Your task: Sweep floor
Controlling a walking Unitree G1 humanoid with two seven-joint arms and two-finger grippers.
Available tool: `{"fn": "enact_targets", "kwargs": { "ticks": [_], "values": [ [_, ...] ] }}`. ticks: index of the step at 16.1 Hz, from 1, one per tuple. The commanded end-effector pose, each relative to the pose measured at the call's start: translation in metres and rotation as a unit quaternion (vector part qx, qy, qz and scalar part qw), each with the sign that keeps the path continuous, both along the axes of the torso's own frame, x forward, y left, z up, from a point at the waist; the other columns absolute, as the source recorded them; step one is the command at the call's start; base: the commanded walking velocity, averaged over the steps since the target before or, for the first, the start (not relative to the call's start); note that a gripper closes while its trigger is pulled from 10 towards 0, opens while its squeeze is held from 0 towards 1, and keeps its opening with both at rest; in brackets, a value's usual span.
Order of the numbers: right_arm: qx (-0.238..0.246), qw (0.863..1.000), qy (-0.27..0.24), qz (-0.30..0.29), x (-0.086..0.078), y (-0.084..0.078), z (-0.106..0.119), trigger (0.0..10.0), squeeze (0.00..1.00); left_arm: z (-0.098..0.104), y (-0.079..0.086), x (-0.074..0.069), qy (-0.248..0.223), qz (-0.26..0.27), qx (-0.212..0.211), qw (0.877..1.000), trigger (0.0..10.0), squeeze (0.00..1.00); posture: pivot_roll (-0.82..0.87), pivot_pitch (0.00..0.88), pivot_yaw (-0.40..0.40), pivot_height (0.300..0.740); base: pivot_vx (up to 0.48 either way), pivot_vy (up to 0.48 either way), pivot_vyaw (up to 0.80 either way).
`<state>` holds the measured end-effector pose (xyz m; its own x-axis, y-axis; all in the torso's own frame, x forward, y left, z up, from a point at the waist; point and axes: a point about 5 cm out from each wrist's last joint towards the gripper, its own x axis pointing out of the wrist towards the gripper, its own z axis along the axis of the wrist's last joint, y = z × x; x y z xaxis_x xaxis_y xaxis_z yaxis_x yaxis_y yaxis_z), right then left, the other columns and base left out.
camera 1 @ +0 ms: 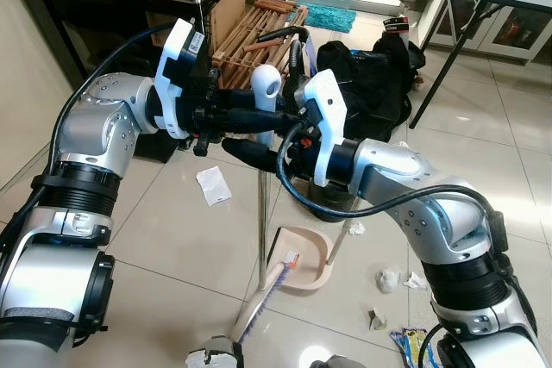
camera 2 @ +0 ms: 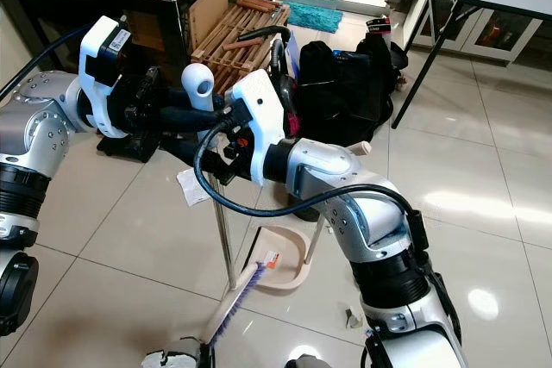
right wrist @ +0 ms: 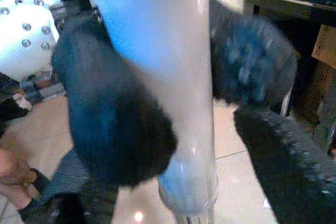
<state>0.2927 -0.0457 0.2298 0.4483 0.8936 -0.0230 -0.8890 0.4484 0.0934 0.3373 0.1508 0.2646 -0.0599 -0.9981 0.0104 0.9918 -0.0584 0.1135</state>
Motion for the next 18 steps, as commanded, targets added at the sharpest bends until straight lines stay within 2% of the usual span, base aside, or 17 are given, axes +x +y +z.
{"fn": "enact_targets", "kwargs": {
  "ticks": [1, 9, 12, 13, 14, 17, 18],
  "values": [
    [0.004, 1.0, -0.002, -0.01, 0.003, -0.002, 0.004, 0.0, 0.0, 0.004, 0.001, 0.0, -0.012, 0.003, -0.004, 1.0, 0.0, 0.0, -0.06, 0.045, -0.011, 0.74, 0.0, 0.0, 0.0],
    [0.012, 1.0, -0.002, -0.017, 0.006, -0.002, 0.007, 0.0, 0.0, 0.004, 0.002, 0.001, -0.012, 0.01, -0.008, 1.0, 0.0, 0.0, -0.06, 0.048, -0.007, 0.74, 0.0, 0.0, 0.0],
    [0.019, 0.999, -0.004, -0.03, 0.008, -0.003, 0.008, 0.0, 0.0, 0.005, 0.001, 0.004, -0.028, 0.031, -0.011, 0.999, 0.0, 0.0, -0.06, 0.047, -0.01, 0.74, 0.0, 0.0, 0.0],
    [0.02, 0.999, -0.005, -0.033, 0.009, -0.003, 0.008, 0.0, 0.0, 0.005, 0.001, 0.008, -0.035, 0.056, -0.016, 0.998, 7.9, 0.71, -0.06, 0.047, -0.01, 0.74, 0.0, 0.0, 0.0],
    [0.02, 0.999, -0.005, -0.034, 0.009, -0.003, 0.008, 0.0, 0.0, 0.005, 0.001, 0.009, -0.037, 0.066, -0.019, 0.997, 10.0, 1.0, -0.05, 0.046, -0.012, 0.74, 0.0, 0.0, 0.0],
    [0.023, 0.999, -0.006, -0.046, 0.012, -0.001, 0.008, 0.0, 0.0, 0.006, 0.002, 0.011, -0.039, 0.088, -0.025, 0.995, 10.0, 1.0, -0.05, 0.049, -0.013, 0.74, 0.0, 0.0, 0.0],
    [0.022, 0.998, -0.008, -0.055, 0.013, 0.0, 0.008, 0.0, 0.0, 0.006, 0.004, 0.013, -0.052, 0.114, -0.027, 0.992, 10.0, 1.0, -0.05, 0.05, -0.012, 0.74, 0.0, 0.0, 0.0]
  ]
}}
